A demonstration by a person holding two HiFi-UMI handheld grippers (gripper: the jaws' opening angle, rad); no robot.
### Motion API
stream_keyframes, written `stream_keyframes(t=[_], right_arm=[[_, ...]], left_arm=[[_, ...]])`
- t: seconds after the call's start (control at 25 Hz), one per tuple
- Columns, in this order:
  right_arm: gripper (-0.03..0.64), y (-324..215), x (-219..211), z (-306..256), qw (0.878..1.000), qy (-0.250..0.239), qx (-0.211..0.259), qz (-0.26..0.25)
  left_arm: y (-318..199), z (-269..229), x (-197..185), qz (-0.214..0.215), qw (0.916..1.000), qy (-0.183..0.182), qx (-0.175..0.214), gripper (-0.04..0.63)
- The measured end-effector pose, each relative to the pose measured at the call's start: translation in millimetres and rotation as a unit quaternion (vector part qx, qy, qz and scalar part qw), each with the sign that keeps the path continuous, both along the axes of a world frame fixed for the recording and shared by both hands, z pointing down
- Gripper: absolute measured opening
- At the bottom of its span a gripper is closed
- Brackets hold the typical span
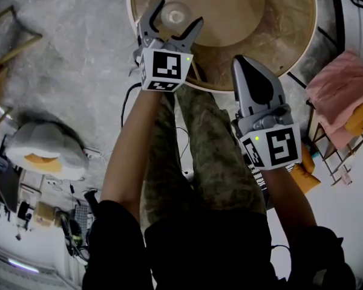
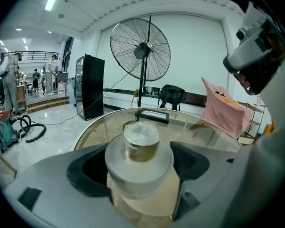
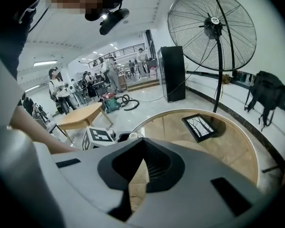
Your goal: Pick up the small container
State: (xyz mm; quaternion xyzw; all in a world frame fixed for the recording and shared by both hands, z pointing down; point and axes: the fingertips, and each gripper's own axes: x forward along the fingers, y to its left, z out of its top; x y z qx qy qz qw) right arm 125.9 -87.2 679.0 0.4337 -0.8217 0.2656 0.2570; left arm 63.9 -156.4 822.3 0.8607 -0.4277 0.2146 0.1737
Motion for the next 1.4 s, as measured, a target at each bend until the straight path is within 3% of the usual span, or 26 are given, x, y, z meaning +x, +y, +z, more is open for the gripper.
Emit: stream_keyframes(t=[0.6,0.92,1.16,1.4], right_arm=[[0.015,6,18,10,1.000,0.006,-0.008,0.005],[0.015,5,18,8,1.000,0.005,-0.008,0.011],[0.015,14,19,9,1.000,0.013,-0.009,0.012],[0.015,20,27,-25,0.999,0.015,0.011,0.046]], left_arm=[[-11,19,1,-0.016,0.9993,-0.033,-0.002,0.373],[-6,17,-1,-0.003,0.9994,-0.036,-0.004,0.357],[-3,-7,-6,-0.010,0.9997,-0.020,0.001,0.357],[11,-68,-5,-0.003,1.0000,-0.001,0.005,0.357]])
